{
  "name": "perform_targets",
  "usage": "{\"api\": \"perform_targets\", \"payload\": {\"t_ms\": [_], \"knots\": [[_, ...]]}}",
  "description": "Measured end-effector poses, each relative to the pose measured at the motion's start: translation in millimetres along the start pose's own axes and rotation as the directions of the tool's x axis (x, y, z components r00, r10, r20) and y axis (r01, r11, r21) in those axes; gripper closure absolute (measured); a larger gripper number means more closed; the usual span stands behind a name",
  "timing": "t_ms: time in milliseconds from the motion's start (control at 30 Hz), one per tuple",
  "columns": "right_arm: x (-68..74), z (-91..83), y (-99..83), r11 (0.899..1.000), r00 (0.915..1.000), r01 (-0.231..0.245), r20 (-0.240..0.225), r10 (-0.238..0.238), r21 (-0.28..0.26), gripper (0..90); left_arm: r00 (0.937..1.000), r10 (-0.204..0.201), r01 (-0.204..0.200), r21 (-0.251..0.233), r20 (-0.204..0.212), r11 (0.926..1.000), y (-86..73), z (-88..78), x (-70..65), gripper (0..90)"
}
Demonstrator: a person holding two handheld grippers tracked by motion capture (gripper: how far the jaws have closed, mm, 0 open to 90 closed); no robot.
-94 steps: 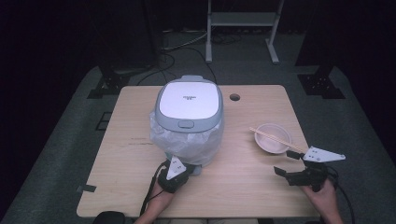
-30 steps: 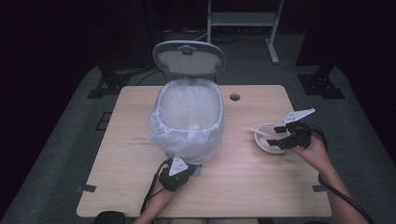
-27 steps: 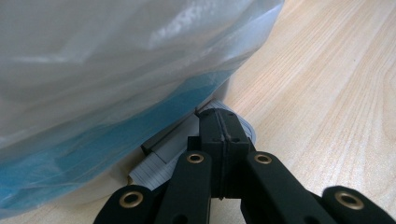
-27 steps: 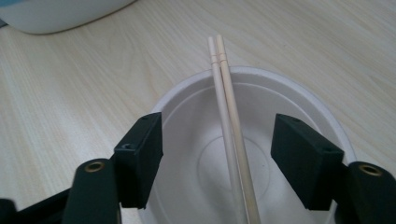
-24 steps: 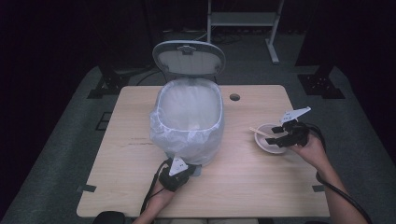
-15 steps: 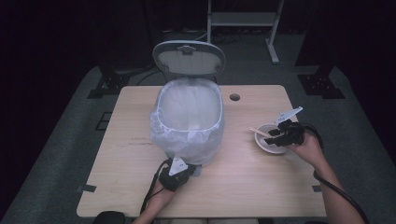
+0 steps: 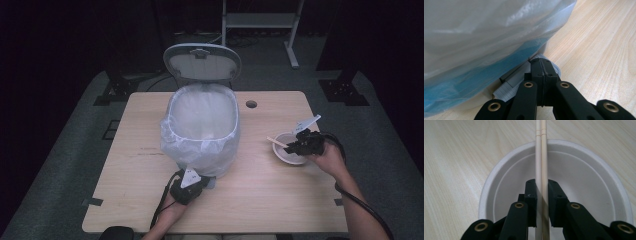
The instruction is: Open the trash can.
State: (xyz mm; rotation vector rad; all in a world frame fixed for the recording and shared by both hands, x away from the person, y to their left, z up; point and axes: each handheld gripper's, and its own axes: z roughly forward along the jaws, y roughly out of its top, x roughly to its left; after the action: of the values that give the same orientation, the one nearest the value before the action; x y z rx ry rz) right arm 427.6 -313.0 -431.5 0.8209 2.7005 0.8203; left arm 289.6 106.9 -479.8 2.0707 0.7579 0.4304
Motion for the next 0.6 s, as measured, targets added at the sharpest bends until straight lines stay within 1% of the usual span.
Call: {"api": "perform_targets", "payload": {"t_ms": [200,233,267,300,333,367,400,433,467,500,533,567,600], "knots": [[1.0,-4.4,1.3,1.0,0.9998,0.0,-0.018,0.0,-0.009,78.5,1.0,0.0,0.0,0.0,0.002,1.0,-0.1,0.0,0.1,90.0],[2.3,-8.7,3.0,1.0,0.9997,0.002,-0.022,-0.002,-0.016,78.6,1.0,0.001,-0.001,0.0,0.001,1.0,0.0,0.0,0.1,90.0],[2.3,-8.7,3.0,1.0,0.9997,0.002,-0.022,-0.002,-0.016,78.6,1.0,0.001,-0.001,0.0,0.001,1.0,0.0,0.0,0.1,90.0],[4.0,-13.5,5.0,1.0,0.9996,0.009,-0.025,-0.009,-0.018,78.6,1.0,0.001,-0.001,0.0,0.001,1.0,0.0,0.0,0.1,90.0],[4.0,-13.5,5.0,1.0,0.9996,0.009,-0.025,-0.009,-0.018,78.6,1.0,0.0,0.0,-0.001,0.001,1.0,-0.2,0.0,0.0,90.0],[6.6,-20.6,7.8,0.999,0.9994,0.019,-0.027,-0.02,-0.026,78.6,1.0,0.002,-0.002,0.0,0.001,1.0,0.0,0.0,0.2,90.0],[6.6,-20.6,7.8,0.999,0.9994,0.019,-0.027,-0.02,-0.026,78.6,1.0,0.002,-0.002,0.0,0.001,1.0,0.0,0.0,0.2,90.0],[9.0,-30.1,11.2,0.999,0.9991,0.023,-0.036,-0.024,-0.038,78.7,1.0,0.001,-0.001,0.0,0.001,1.0,-0.1,0.0,0.1,90.0],[9.0,-30.1,11.2,0.999,0.9991,0.023,-0.036,-0.024,-0.038,78.7,1.0,0.0,0.0,-0.001,0.002,1.0,-0.2,0.0,0.0,90.0],[10.8,-37.6,14.1,0.998,0.9986,0.028,-0.043,-0.03,-0.048,78.7,1.0,0.001,-0.001,0.0,0.001,1.0,-0.1,0.1,0.0,90.0],[10.8,-37.6,14.1,0.998,0.9986,0.028,-0.043,-0.03,-0.048,78.7,1.0,0.001,-0.001,0.0,0.001,1.0,-0.1,0.1,0.0,90.0],[13.2,-46.3,17.9,0.998,0.9982,0.033,-0.049,-0.035,-0.052,78.7,1.0,0.0,0.0,0.0,0.001,1.0,-0.1,0.0,0.0,90.0],[13.2,-46.3,17.9,0.998,0.9982,0.033,-0.049,-0.035,-0.052,78.7,1.0,0.0,0.0,0.0,0.001,1.0,-0.1,0.0,0.0,90.0]]}}
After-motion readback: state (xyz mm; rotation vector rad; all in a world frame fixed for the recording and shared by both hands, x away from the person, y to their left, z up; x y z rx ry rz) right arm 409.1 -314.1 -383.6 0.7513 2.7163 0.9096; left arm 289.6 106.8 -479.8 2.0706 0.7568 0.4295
